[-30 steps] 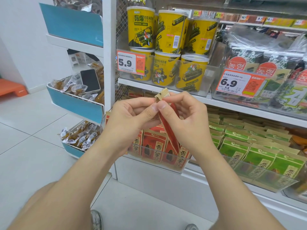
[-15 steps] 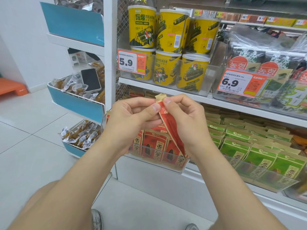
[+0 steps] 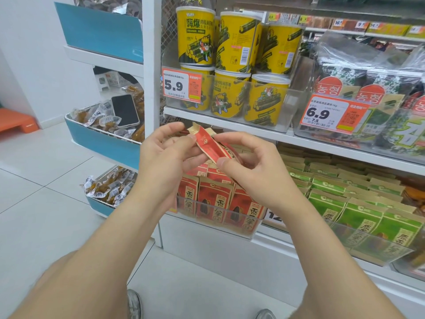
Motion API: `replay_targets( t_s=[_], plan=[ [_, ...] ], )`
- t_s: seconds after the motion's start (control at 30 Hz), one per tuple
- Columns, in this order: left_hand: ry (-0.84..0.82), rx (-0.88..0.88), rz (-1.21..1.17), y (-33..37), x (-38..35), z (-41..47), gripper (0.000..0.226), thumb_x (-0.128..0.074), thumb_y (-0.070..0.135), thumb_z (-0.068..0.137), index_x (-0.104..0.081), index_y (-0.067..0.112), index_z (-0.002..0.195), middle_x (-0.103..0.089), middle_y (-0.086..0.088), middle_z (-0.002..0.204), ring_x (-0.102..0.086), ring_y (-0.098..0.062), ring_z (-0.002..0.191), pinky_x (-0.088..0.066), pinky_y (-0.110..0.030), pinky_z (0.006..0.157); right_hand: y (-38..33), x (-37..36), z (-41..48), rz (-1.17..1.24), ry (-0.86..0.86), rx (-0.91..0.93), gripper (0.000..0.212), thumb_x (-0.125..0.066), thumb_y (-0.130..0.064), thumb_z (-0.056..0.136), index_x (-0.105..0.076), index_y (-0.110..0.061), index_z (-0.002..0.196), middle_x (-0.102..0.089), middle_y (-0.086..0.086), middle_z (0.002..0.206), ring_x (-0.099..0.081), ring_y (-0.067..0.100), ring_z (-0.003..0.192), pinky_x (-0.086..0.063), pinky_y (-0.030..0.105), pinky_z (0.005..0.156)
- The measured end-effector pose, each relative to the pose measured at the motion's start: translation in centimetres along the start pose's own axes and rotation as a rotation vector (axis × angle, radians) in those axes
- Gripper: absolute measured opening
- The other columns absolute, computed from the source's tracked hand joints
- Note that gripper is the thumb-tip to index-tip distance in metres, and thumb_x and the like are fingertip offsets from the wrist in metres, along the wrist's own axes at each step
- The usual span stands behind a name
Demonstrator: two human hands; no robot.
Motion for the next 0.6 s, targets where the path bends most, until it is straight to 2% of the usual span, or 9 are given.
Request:
replay_targets(
  t_s=[0.1, 0.2, 0.27, 0.37, 0.47, 0.6],
  plan=[
    [-0.071, -0.015, 0.1, -0.1, -0.2, 0.2, 0.033, -0.068, 0.001, 0.1, -0.07, 0.017, 0.129, -0.079, -0.022, 0.109, -0.08, -0.025, 0.087, -0.064, -0.031, 0.07, 0.0, 0.3, -0.2, 0.025, 0.008, -0.033, 0.033, -0.079, -0.013, 0.095, -0.072, -0.031, 0.121, -0.074, -0.01, 0.123, -0.077, 0.012, 0.095, -0.059, 0.023, 0.074],
    [-0.204, -0.003, 0.202, -0.2, -0.3, 0.5, 0.019, -0.071, 0.003, 0.099, -0.076, 0.013, 0.115, -0.074, -0.028, 0.119, -0.079, -0.03, 0.096, -0.065, -0.04, 0.079, 0.5, 0.2, -0.3, 0.034, -0.036, -0.079, 0.026, -0.078, -0.013, 0.095, -0.07, -0.028, 0.115, -0.073, -0.006, 0.122, -0.078, 0.02, 0.096, -0.061, 0.029, 0.077],
    [-0.259, 0.012, 0.206, -0.1, -0.3, 0.5, 0.015, -0.077, 0.009, 0.096, -0.073, 0.01, 0.111, -0.074, -0.026, 0.113, -0.079, -0.031, 0.098, -0.066, -0.043, 0.085, 0.8, 0.4, -0.2, 0.05, -0.057, -0.112, 0.022, -0.079, -0.015, 0.096, -0.072, -0.026, 0.113, -0.075, -0.006, 0.121, -0.078, 0.023, 0.098, -0.062, 0.033, 0.083],
    [-0.2, -0.014, 0.17, -0.2, 0.2, 0.8, 0.017, -0.078, 0.014, 0.092, -0.07, 0.01, 0.107, -0.07, -0.02, 0.107, -0.08, -0.029, 0.097, -0.066, -0.04, 0.087, 1.0, 1.2, -0.2, 0.09, -0.044, -0.19, 0.026, -0.081, -0.031, 0.089, -0.075, -0.029, 0.115, -0.077, -0.006, 0.12, -0.078, 0.019, 0.101, -0.063, 0.039, 0.09],
    [-0.087, -0.026, 0.082, -0.1, 0.7, 1.0, 0.006, -0.072, 0.009, 0.099, -0.068, 0.011, 0.102, -0.069, -0.024, 0.114, -0.08, -0.03, 0.104, -0.065, -0.035, 0.087, 1.5, 2.7, 0.0, 0.014, 0.127, -0.237, 0.036, -0.084, -0.053, 0.083, -0.075, -0.038, 0.115, -0.078, -0.011, 0.115, -0.075, 0.009, 0.105, -0.059, 0.041, 0.093],
    [-0.049, 0.058, -0.002, -0.8, 0.8, 1.0, 0.007, -0.072, 0.01, 0.1, -0.067, 0.007, 0.104, -0.073, -0.025, 0.126, -0.08, -0.025, 0.103, -0.065, -0.03, 0.084, 2.4, 3.0, -0.1, 0.19, 0.392, -0.255, 0.063, -0.092, -0.062, 0.068, -0.063, -0.042, 0.121, -0.075, 0.0, 0.12, -0.076, 0.015, 0.108, -0.061, 0.046, 0.098]
  ],
)
Point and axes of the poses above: each hand's wrist, its own z-axis towards the middle knuckle, its own x-axis out of the back of the hand, y = z × x, the point moved 6 cm from there along z, towards the middle knuckle
